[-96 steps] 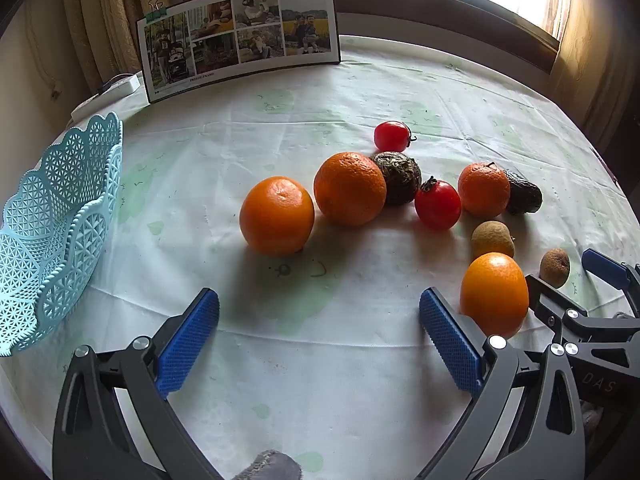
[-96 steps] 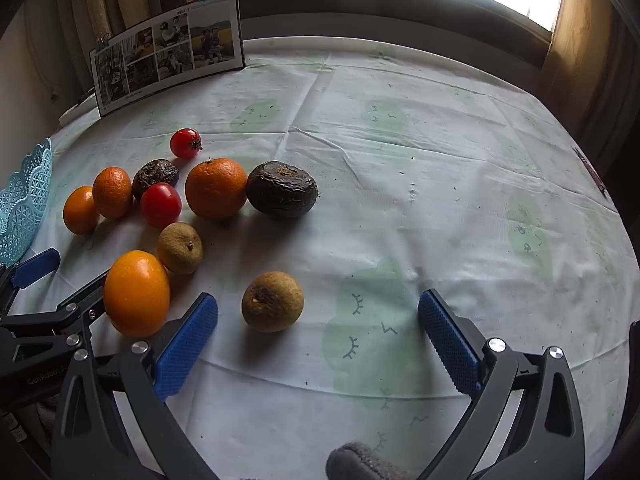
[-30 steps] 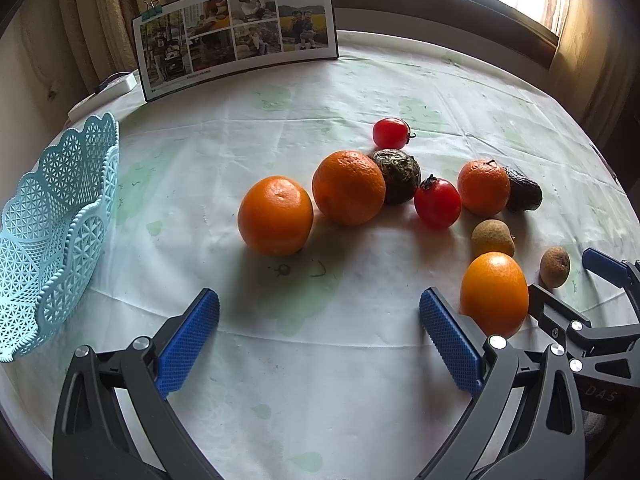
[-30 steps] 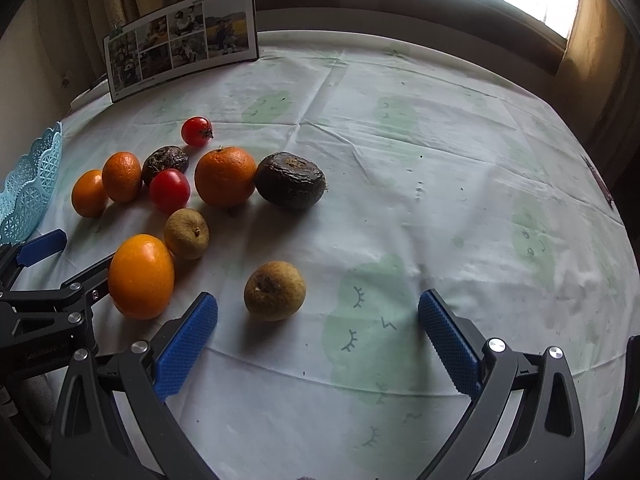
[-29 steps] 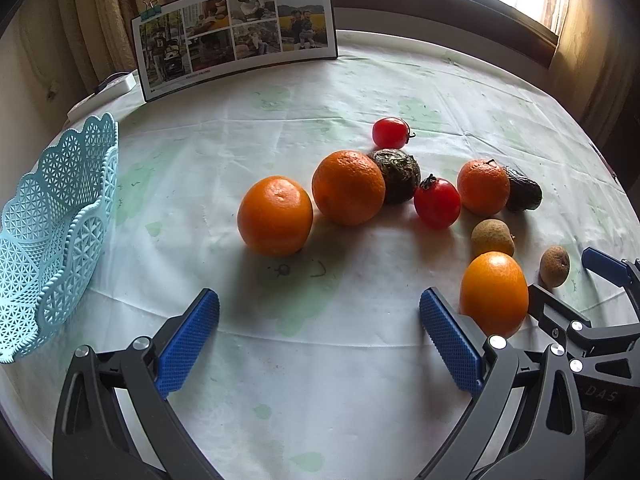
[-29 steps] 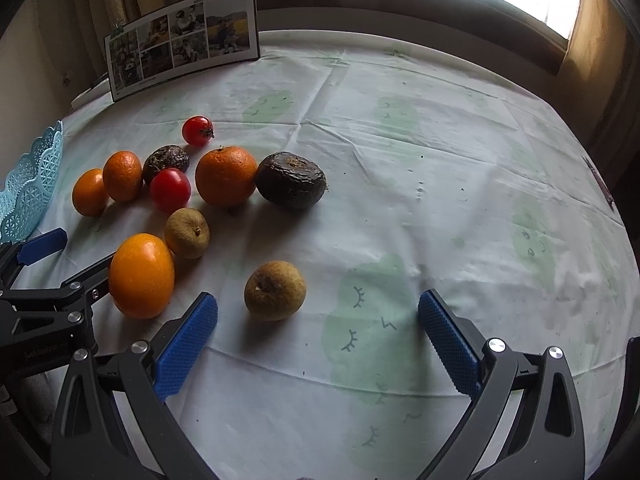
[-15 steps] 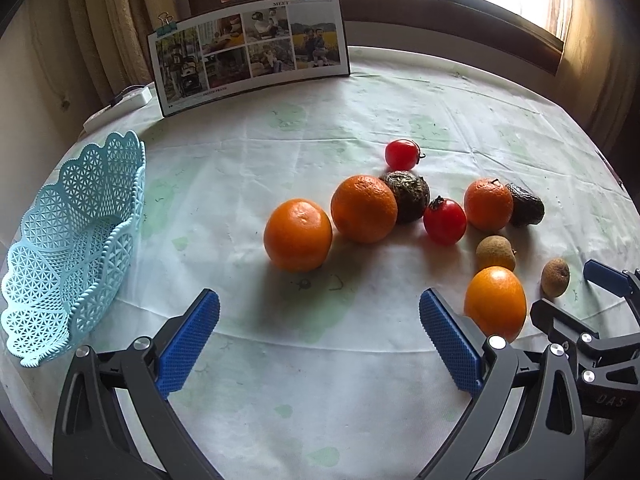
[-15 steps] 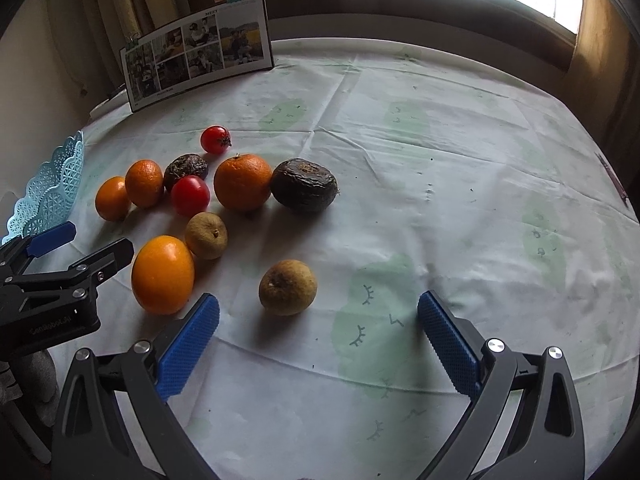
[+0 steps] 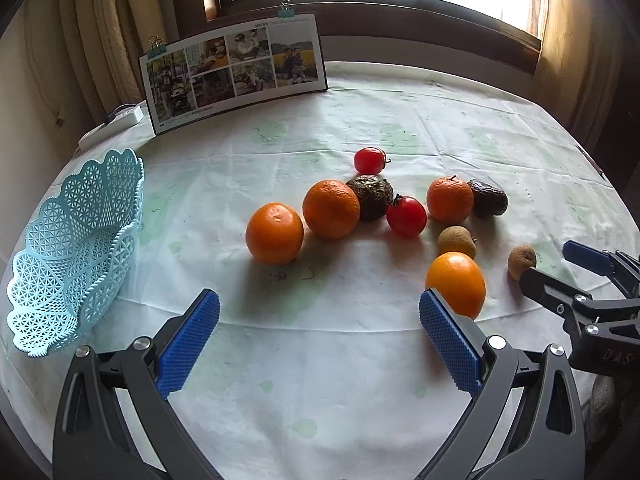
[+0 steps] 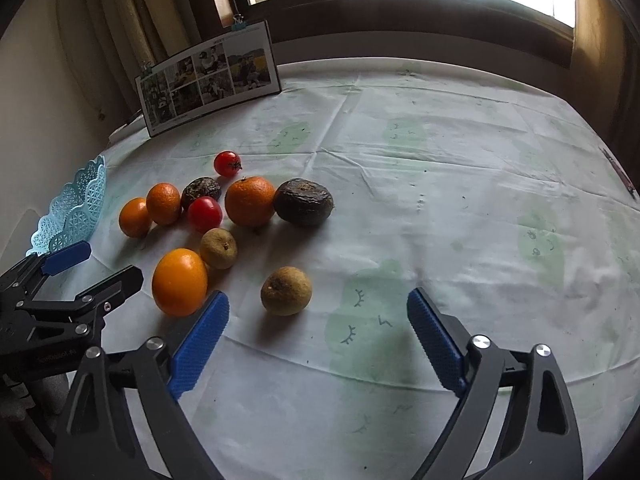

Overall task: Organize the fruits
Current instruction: 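Grasp an orange with the left tool while the right tool grasps a brown pear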

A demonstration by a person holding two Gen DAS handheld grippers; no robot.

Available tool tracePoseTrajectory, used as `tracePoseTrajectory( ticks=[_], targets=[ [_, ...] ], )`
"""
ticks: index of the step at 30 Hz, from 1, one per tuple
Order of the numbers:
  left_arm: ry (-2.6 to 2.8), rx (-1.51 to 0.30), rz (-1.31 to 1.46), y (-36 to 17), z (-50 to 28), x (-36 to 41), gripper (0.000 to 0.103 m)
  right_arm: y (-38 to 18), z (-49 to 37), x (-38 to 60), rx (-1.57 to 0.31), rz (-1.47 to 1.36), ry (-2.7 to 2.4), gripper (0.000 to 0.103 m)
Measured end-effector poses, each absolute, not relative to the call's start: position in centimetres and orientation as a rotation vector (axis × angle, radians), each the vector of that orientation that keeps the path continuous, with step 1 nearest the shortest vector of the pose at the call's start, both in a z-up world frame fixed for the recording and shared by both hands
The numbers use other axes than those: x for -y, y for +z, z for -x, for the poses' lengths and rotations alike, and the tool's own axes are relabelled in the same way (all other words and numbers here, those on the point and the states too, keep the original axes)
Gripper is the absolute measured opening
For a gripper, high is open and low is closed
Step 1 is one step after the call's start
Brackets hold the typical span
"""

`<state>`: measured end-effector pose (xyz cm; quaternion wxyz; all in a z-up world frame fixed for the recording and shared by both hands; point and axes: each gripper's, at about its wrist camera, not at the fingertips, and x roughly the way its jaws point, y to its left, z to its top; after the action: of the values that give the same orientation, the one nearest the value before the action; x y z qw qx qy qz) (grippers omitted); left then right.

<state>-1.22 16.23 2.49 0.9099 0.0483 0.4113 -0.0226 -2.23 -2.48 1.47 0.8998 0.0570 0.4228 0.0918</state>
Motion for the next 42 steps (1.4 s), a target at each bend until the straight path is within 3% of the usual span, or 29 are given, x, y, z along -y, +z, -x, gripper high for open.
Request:
tracePoseTrajectory(
  ticks=[2,8,11,21,24,27,33,42],
  targets=[
    [-0.044,-0.846,-0.099,2.4,1.3,-16.2,0.101,1.3,2.2,2.2,-0.889,-0.112,0.211,0.069],
    [-0.02,-0.832,-0.084,2.8,1.2,-16.8,0.101,1.2,1.4,1.4,-0.904,-0.088,0.229,0.045],
    [-0.009,-0.831,-0.078,2.8,0.5,-17.4,0.101,1.2,1.1,1.0,-0.903,-0.064,0.229,0.04],
    [0.015,-0.825,-0.084,2.9,-2.4,-18.0,0.101,1.0,1.2,0.8,-0.891,-0.036,0.223,0.039],
    [0.001,-0.836,-0.068,2.6,-3.1,-18.3,0.088,0.9,1.2,0.9,-0.893,-0.04,0.225,0.039],
    [-0.031,-0.852,-0.027,2.3,-3.8,-18.9,0.085,0.9,1.2,0.9,-0.892,-0.037,0.223,0.039],
    [-0.123,-0.851,0.003,2.4,-3.9,-18.8,0.065,0.9,1.3,1.1,-0.889,-0.048,0.229,0.039],
    [-0.117,-0.859,0.036,2.0,-3.6,-20.5,0.06,0.9,1.3,1.1,-0.888,-0.05,0.229,0.039]
  ],
)
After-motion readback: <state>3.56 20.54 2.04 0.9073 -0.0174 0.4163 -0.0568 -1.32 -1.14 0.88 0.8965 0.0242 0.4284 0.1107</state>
